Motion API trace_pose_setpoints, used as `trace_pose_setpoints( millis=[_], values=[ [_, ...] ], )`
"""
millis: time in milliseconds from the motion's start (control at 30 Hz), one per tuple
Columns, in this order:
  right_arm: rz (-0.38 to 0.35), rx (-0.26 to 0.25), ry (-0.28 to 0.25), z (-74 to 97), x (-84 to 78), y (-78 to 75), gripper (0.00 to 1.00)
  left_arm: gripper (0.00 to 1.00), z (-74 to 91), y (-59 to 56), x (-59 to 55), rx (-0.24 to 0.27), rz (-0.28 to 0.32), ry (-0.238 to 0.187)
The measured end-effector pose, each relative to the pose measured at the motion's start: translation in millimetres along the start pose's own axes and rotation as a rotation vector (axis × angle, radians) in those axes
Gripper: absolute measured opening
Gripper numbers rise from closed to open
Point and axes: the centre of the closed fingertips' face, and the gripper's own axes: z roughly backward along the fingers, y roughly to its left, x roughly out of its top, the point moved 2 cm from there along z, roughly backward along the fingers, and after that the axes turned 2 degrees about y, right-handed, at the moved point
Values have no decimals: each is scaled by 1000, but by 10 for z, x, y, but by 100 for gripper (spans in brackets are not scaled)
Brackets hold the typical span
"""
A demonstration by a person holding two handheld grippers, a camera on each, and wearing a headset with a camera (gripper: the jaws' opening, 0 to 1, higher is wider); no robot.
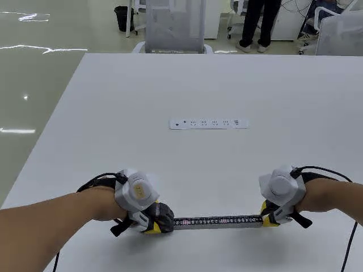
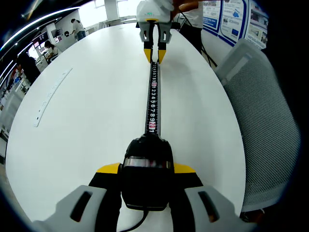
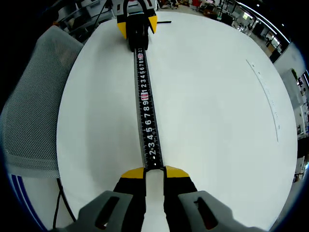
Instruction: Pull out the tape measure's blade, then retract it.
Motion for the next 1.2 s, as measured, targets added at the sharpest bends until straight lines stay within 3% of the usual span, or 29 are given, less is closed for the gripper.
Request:
trace_pose_setpoints(
  millis=[467,733,933,1200],
  values=[
    [-25,-7,-22,-16,12,-2,13,34,-1,11,2,3,0,3],
    [47,-22,-30,-15,20,9,15,34,-1,8,5,0,0,3],
    [30,-40,-15,-2,-19,-11,18,34,0,0,2,1,-2,4],
    [-30,-68,-46,94,-21,-87,25,34,-3,-1,1,0,-4,7]
  ],
)
